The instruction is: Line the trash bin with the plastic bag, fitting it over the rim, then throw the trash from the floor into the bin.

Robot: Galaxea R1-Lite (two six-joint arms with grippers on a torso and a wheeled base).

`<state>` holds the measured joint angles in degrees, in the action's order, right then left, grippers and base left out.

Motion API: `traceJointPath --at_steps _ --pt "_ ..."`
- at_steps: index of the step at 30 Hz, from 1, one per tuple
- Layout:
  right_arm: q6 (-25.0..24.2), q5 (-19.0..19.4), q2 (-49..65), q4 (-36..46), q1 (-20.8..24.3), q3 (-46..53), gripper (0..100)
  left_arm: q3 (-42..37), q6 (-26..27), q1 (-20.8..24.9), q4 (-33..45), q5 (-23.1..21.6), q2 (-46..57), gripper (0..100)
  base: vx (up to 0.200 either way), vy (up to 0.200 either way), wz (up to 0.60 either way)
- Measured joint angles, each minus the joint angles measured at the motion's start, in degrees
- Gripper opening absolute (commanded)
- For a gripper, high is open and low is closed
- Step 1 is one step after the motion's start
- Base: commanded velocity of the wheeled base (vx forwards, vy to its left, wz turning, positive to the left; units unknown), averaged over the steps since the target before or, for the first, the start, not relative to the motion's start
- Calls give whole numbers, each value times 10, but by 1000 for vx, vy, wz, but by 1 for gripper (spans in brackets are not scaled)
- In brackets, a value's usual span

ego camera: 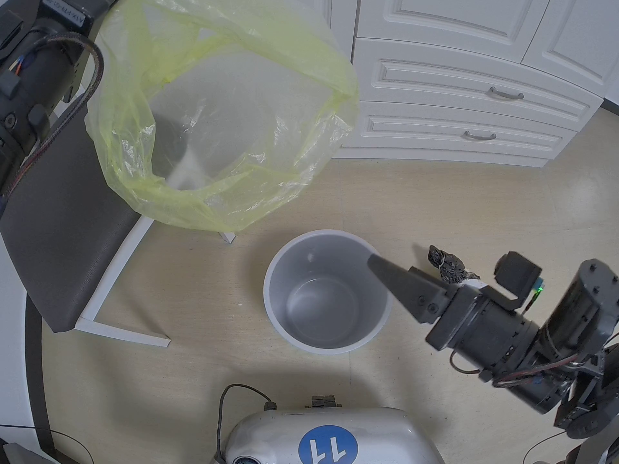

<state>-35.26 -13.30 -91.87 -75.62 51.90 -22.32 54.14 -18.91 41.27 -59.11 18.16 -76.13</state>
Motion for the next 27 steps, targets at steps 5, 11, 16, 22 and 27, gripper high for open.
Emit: traceJointPath --at_steps 5,11,16,22,27 --pt "-5 -3 -59 -35 13 -16 100 0 2 28 -1 7 11 0 0 0 0" --pt "-8 -7 -122 -101 16 -62 100 -1 2 44 -1 8 22 0 0 0 0" --pt "-8 -7 -175 -133 13 -94 100 -3 2 59 0 8 29 0 0 0 0" --pt "-8 -8 -227 -134 12 -171 100 -5 3 74 1 8 33 0 0 0 0" --pt "-5 -8 -260 -134 10 -221 100 -11 12 92 -1 8 36 0 0 0 0"
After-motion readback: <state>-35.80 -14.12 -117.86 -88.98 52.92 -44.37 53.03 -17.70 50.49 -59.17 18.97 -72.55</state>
